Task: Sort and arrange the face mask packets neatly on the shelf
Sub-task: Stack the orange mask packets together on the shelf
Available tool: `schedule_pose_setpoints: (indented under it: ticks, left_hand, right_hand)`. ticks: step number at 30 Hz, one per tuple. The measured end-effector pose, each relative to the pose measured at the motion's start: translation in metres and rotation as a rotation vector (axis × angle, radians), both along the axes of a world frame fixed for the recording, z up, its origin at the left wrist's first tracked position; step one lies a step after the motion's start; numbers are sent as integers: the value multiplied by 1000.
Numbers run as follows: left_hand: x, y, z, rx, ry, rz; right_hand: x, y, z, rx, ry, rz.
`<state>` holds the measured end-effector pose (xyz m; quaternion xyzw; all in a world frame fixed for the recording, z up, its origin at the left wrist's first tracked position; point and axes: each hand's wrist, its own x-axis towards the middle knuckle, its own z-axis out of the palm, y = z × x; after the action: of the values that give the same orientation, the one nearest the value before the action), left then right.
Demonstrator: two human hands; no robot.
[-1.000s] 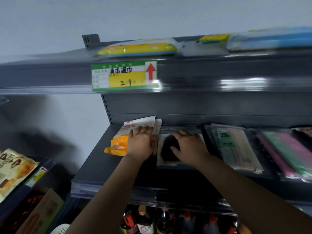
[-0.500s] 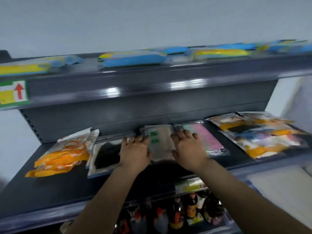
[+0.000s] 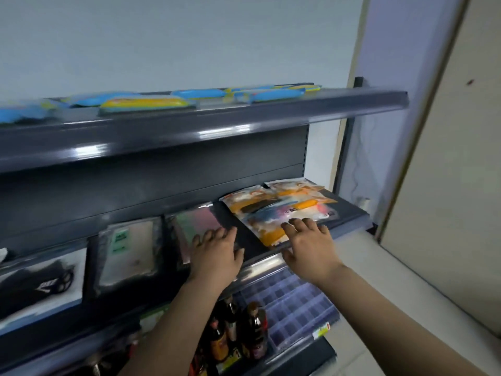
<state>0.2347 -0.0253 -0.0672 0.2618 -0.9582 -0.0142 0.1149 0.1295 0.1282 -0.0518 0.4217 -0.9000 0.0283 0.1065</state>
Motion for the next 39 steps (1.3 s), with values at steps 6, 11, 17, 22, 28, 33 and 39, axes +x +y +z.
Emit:
schedule_pose_setpoints:
  ticks: [6,11,17,22,28,33,39]
  left_hand:
    - [-37,27,1,22,-19,0]
    - [-67,26,3,40,0,47]
    - [-112,15,-1,74,6,122]
    - [-152,-3,-6,64,-4,187]
    - [-187,-30,-8,115,6,280]
    - [-204,-52,-16,163,28,352]
    - [-214,-63,-23,231,-4,474]
  right_hand:
    - [-36,38,-4,-28,-73,-35]
    - [-73,46,-2,-105,-135,-44]
    - [-124,41,0,-140,-178,-30]
    - [-177,28,0,-140,-184,-25]
    - [-241,5,-1,-219,-205,8]
    - [-279,-13,1,-213,-247,32]
    - [-314,-32,-9,-187,-357,37]
